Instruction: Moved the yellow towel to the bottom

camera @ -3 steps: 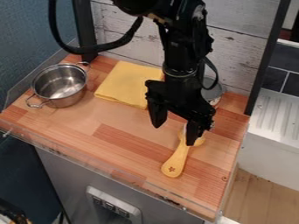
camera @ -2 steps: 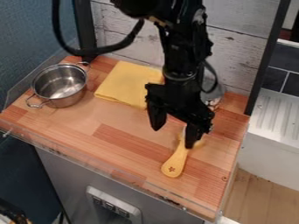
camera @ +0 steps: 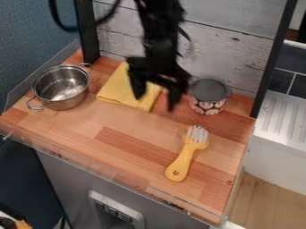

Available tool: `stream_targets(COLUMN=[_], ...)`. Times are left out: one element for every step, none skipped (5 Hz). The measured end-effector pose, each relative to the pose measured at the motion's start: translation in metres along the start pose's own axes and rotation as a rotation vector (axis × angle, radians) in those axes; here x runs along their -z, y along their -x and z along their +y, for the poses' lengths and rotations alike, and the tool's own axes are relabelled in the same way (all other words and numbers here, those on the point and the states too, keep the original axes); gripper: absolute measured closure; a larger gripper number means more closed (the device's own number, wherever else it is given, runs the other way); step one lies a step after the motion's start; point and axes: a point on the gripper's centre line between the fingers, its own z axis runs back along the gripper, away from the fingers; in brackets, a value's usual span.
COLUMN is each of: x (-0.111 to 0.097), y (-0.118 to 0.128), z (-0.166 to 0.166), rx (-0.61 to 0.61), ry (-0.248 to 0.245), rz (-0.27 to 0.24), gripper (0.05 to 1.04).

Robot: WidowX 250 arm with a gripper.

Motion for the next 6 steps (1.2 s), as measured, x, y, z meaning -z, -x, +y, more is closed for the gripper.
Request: stream_targets(x=[0.000, 0.010, 0.029, 0.048, 0.059, 0.066], y=[-0.027, -0.049, -0.057, -0.058, -0.058, -0.051], z=[0.030, 0.072, 0.082, 0.086, 0.094, 0.089], rx=[-0.053, -0.131, -0.161, -0.173, -0.194, -0.190], ry=[-0.022, -0.067, -0.083, -0.101, -0.093, -0.055], rz=[-0.027, -0.033, -0.035, -0.043, -0.082, -0.077], gripper=[0.083, 0.083, 0.083, 0.083, 0.083, 0.083])
